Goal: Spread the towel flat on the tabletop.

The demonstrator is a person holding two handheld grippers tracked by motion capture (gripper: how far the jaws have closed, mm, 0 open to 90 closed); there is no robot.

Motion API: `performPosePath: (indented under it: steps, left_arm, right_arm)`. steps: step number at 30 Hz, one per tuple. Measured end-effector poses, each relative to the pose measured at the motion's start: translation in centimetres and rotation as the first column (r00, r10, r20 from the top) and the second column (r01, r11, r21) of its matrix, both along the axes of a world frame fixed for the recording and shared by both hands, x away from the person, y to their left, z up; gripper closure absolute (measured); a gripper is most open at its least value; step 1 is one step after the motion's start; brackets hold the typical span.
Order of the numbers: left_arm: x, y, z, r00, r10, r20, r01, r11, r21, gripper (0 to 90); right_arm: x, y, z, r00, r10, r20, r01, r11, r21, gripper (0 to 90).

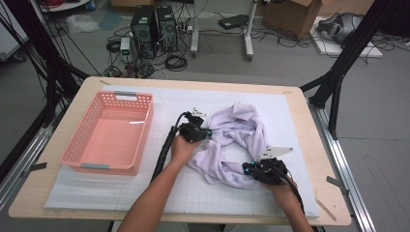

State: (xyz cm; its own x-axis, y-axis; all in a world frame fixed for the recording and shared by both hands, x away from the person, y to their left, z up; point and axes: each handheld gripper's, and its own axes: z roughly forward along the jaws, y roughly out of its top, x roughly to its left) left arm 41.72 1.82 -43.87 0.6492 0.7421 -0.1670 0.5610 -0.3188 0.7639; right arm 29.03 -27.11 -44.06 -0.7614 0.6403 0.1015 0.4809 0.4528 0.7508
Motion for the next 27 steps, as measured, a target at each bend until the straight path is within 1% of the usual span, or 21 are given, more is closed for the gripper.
performPosePath:
  steps: [1, 3, 4, 7, 9, 11, 12, 14, 15, 16, 17, 18, 20, 22, 23, 24, 25, 27]
  left_arm:
    - [-0.1, 0.5, -0.1, 1.0000, 0.008, 0.003, -0.008, 0.9999, 0.008, 87.6]
    - [-0.2, 1.5, -0.3, 0.9995, 0.031, 0.005, -0.031, 0.9995, 0.006, 87.8]
    - [-0.2, 1.8, -0.4, 0.9991, 0.042, 0.009, -0.042, 0.9991, -0.003, 87.9]
    - [-0.1, 2.9, -0.3, 0.9961, 0.087, 0.018, -0.087, 0.9961, -0.015, 87.9]
    - [0.1, 3.9, 0.0, 0.9915, 0.127, 0.029, -0.126, 0.9915, -0.032, 87.9]
    - [0.2, 4.8, 0.3, 0.9848, 0.169, 0.041, -0.167, 0.9848, -0.047, 87.9]
    - [0.3, 5.2, 0.4, 0.9810, 0.188, 0.048, -0.186, 0.9814, -0.049, 87.9]
    - [0.5, 6.0, 0.4, 0.9764, 0.211, 0.044, -0.209, 0.9767, -0.048, 87.9]
    - [0.5, 6.2, 0.3, 0.9760, 0.215, 0.037, -0.212, 0.9756, -0.055, 87.9]
    - [0.5, 6.3, 0.2, 0.9788, 0.202, 0.032, -0.200, 0.9782, -0.054, 87.8]
    - [0.4, 6.2, 0.1, 0.9814, 0.190, 0.026, -0.188, 0.9801, -0.064, 87.0]
    - [0.2, 6.1, 0.1, 0.9836, 0.177, 0.033, -0.174, 0.9818, -0.076, 84.2]
    - [-0.2, 5.9, 0.0, 0.9866, 0.157, 0.043, -0.152, 0.9830, -0.103, 70.8]
    - [-0.6, 5.7, -0.1, 0.9890, 0.139, 0.052, -0.132, 0.9847, -0.113, 64.1]
    - [-0.8, 5.7, -0.1, 0.9898, 0.130, 0.057, -0.123, 0.9848, -0.123, 61.6]
    - [-1.0, 5.7, -0.2, 0.9899, 0.127, 0.063, -0.118, 0.9847, -0.128, 60.0]
    - [-1.2, 5.6, -0.2, 0.9899, 0.125, 0.066, -0.115, 0.9837, -0.138, 58.0]
    - [-1.5, 5.8, -0.3, 0.9902, 0.110, 0.085, -0.097, 0.9846, -0.146, 56.3]
  right_arm:
    - [-0.2, -0.2, 0.0, 1.0000, 0.009, 0.003, -0.009, 0.9999, 0.006, 86.1]
    - [-0.7, -0.7, 0.1, 0.9997, 0.024, 0.002, -0.024, 0.9997, 0.011, 86.8]
    - [-1.2, -1.0, 0.2, 0.9993, 0.038, 0.004, -0.038, 0.9992, 0.010, 87.0]
    - [-2.3, -1.7, 0.3, 0.9985, 0.055, 0.006, -0.055, 0.9985, -0.002, 87.2]
    - [-3.1, -2.4, 0.3, 0.9980, 0.063, 0.009, -0.062, 0.9980, -0.003, 87.4]
    - [-3.9, -3.3, 0.4, 0.9981, 0.060, 0.012, -0.060, 0.9982, 0.002, 87.6]
    - [-4.2, -3.7, 0.5, 0.9980, 0.062, 0.015, -0.062, 0.9981, -0.001, 87.7]
    - [-4.8, -4.3, 0.6, 0.9977, 0.067, 0.009, -0.067, 0.9978, 0.002, 87.8]
    - [-5.1, -4.5, 0.6, 0.9975, 0.070, 0.011, -0.070, 0.9975, -0.002, 87.8]
    - [-5.2, -4.7, 0.7, 0.9974, 0.071, 0.014, -0.071, 0.9975, 0.000, 87.7]
    - [-5.3, -4.9, 0.8, 0.9975, 0.070, 0.012, -0.070, 0.9975, 0.003, 86.9]
    - [-5.3, -4.9, 0.9, 0.9978, 0.064, 0.020, -0.064, 0.9979, 0.011, 83.6]
    - [-4.9, -4.9, 1.4, 0.9989, 0.034, 0.032, -0.035, 0.9982, 0.049, 71.6]
    - [-4.1, -4.6, 2.1, 0.9983, 0.004, 0.058, -0.009, 0.9966, 0.082, 65.4]
    - [-3.6, -4.3, 2.5, 0.9972, -0.007, 0.075, 0.001, 0.9962, 0.087, 64.5]
    - [-3.1, -4.0, 2.8, 0.9962, -0.021, 0.084, 0.013, 0.9962, 0.086, 63.6]
    - [-2.4, -3.6, 3.2, 0.9941, -0.034, 0.103, 0.025, 0.9960, 0.085, 62.6]
    - [-1.0, -2.7, 3.8, 0.9913, -0.055, 0.120, 0.045, 0.9955, 0.084, 62.2]
